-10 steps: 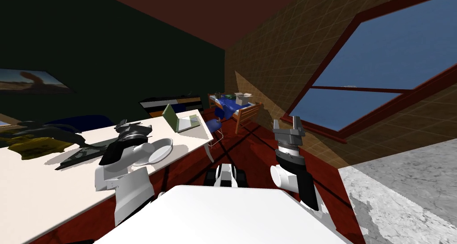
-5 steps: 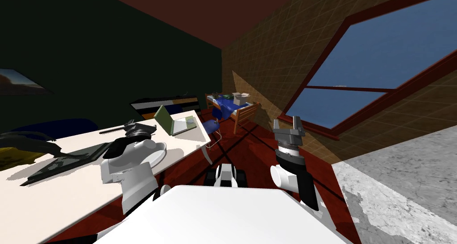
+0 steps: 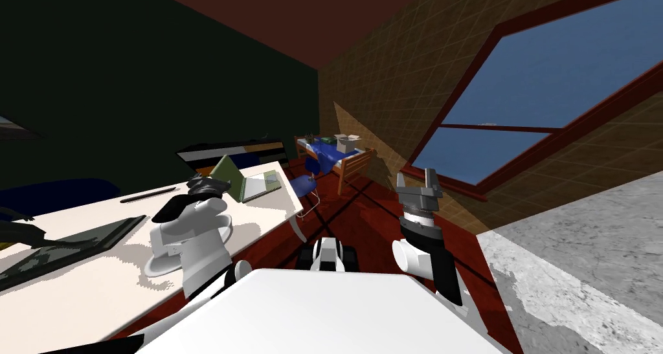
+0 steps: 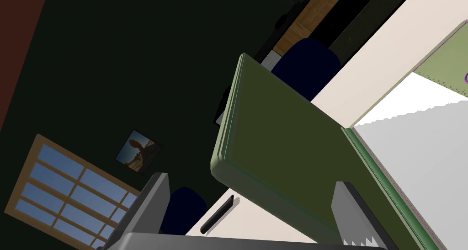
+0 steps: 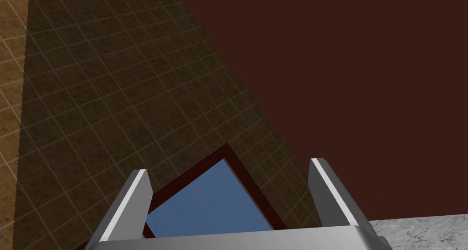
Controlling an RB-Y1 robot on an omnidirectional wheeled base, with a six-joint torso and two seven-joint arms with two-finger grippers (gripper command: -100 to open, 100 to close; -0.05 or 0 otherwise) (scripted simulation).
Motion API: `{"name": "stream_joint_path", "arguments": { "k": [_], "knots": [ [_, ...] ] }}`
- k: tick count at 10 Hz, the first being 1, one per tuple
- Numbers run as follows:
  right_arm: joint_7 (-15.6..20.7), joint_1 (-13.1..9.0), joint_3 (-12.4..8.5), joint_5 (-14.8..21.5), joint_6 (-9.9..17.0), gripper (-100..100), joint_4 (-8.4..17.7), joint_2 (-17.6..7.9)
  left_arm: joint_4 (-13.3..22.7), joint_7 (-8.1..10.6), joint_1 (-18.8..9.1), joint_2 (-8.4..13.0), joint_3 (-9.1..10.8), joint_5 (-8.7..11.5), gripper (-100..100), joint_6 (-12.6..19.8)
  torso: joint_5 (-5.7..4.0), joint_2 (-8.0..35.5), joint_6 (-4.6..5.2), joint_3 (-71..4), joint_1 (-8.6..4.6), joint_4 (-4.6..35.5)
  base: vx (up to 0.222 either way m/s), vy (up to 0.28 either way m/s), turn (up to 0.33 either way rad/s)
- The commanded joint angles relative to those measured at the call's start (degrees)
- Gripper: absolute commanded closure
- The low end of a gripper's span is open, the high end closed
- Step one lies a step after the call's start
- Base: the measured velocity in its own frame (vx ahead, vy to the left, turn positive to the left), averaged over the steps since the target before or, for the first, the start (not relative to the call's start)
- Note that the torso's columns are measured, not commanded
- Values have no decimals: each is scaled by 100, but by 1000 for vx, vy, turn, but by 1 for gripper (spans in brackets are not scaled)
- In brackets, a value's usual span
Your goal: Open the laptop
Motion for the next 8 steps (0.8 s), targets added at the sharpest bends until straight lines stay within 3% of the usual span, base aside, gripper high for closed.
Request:
{"name": "stream_joint_path", "arguments": {
  "k": [1,3,4,7,8],
  "knots": [
    [0,0,0,0,0,0,0,0,289,25,-221,279,133,-157,-100,-204,0,8,-1,4,-7,1,-62,-1,-204],
    [0,-2,1,0,0,0,0,1,552,25,-221,279,133,-157,-100,-204,-4,31,-3,20,-15,9,-67,-6,-47],
    [0,-1,1,0,0,0,0,1,781,48,-435,553,266,-314,-100,-431,-2,10,-3,7,-10,3,-80,-25,-193],
    [0,-1,0,0,0,0,0,0,1102,48,-435,553,266,-314,-100,-431,2,-9,-4,-5,1,-4,-47,-3,-34],
    [0,0,0,0,0,0,0,0,1257,72,-649,812,398,-472,-100,-659,7,-15,-8,-9,6,-8,-57,-22,-195]
  ]
}}
